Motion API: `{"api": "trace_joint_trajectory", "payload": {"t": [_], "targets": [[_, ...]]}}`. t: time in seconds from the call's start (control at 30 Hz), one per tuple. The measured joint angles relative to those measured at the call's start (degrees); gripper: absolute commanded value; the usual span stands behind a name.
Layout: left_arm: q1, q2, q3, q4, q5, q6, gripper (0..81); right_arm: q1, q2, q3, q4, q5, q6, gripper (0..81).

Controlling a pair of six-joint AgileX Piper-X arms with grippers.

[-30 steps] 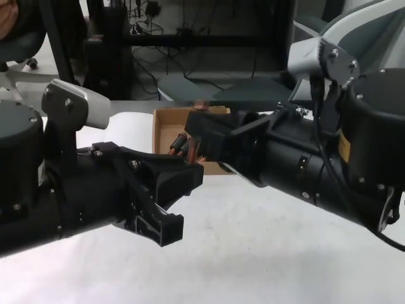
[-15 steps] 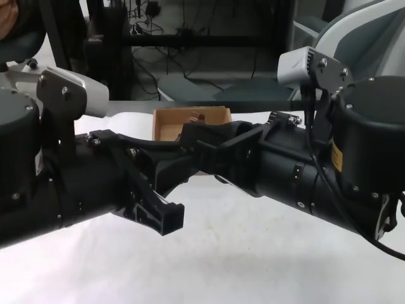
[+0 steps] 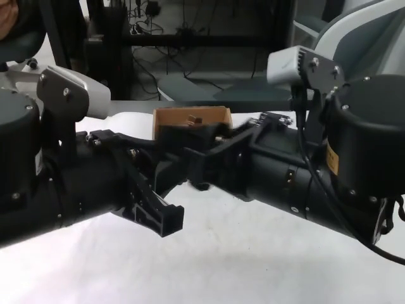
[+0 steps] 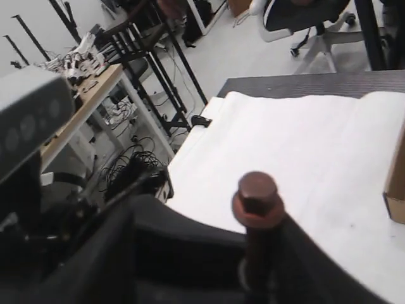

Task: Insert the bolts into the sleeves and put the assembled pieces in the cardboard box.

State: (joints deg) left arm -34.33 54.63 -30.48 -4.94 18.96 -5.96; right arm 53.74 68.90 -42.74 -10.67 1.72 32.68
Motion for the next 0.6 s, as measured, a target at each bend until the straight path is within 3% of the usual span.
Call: {"api": "trace_joint_trajectory", "payload": {"t": [0.6], "targets": [[0.0, -2.1, -0.7, -2.9, -1.4, 0.0, 1.7, -1.2, -1.2, -2.7, 3.6, -0.8, 1.0, 70.0]]}}
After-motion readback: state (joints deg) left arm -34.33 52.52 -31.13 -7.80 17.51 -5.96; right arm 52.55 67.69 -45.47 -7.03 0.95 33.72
